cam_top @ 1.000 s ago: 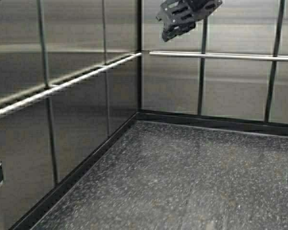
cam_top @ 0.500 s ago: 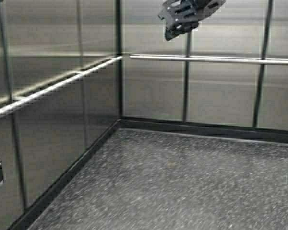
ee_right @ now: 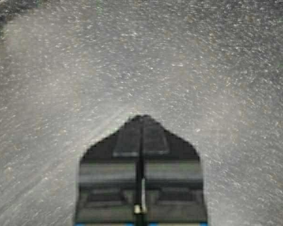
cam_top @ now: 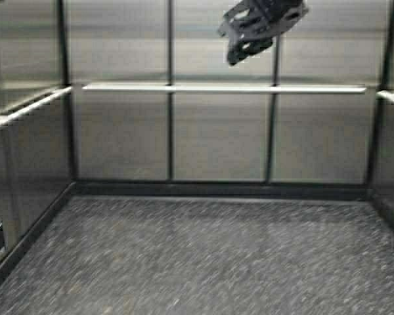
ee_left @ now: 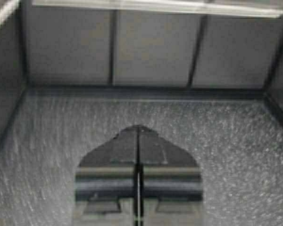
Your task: Navigate to elevator, push the call button, then enter the elevator
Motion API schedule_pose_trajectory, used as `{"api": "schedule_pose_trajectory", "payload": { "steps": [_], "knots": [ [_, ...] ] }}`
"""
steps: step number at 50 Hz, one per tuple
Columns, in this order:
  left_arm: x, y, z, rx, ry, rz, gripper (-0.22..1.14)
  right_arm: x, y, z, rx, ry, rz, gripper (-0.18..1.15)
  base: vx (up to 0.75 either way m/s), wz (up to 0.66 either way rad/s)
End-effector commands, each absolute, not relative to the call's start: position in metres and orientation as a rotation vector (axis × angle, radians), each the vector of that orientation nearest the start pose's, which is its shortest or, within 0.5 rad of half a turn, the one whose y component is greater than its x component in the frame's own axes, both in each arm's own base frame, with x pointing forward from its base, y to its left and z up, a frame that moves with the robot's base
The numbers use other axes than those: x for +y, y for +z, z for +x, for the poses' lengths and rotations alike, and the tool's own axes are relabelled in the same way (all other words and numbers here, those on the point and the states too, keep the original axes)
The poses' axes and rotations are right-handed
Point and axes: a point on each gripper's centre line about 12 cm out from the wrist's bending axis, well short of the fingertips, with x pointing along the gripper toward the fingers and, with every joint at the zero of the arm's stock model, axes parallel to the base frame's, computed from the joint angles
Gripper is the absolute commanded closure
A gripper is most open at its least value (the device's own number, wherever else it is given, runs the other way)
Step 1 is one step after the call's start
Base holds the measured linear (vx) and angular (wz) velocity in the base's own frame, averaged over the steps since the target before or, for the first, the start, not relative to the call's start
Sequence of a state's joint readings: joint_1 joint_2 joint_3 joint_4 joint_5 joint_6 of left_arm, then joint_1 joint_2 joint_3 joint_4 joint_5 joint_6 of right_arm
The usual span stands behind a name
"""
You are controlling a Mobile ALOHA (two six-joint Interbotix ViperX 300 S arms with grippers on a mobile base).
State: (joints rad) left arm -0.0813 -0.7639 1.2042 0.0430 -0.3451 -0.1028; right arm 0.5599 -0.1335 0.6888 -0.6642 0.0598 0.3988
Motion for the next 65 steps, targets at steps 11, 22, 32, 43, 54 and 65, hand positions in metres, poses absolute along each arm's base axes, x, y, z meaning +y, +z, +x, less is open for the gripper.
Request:
{"api": "schedule_pose_trajectory", "payload": {
  "steps": [11, 22, 32, 43, 54, 65],
  "knots": [
    [-0.028, 0.253, 0.22, 0.065, -0.137, -0.076, 0.89, 0.188, 0.214, 0.325, 0.509, 0.55, -0.374, 0.92, 0.41, -0.31],
    [-0.028, 0.263, 0.217, 0.028, -0.14, -0.056, 0.89, 0.179, 0.231, 0.33, 0.475, 0.516, -0.361, 0.92, 0.34, -0.06],
    [-0.028, 0.272, 0.213, -0.017, -0.145, -0.077, 0.89, 0.181, 0.227, 0.319, 0.483, 0.538, -0.368, 0.92, 0.41, 0.0],
    [-0.027, 0.272, 0.214, -0.017, -0.14, -0.065, 0.89, 0.161, 0.223, 0.327, 0.509, 0.475, -0.344, 0.92, 0.46, -0.14],
    [-0.027, 0.268, 0.212, -0.01, -0.141, -0.067, 0.89, 0.128, 0.24, 0.335, 0.48, 0.373, -0.257, 0.92, 0.45, -0.13],
    [-0.026, 0.243, 0.227, 0.12, -0.118, -0.069, 0.89, 0.077, 0.252, 0.346, 0.424, 0.215, 0.011, 0.92, 0.51, -0.05]
  ]
}}
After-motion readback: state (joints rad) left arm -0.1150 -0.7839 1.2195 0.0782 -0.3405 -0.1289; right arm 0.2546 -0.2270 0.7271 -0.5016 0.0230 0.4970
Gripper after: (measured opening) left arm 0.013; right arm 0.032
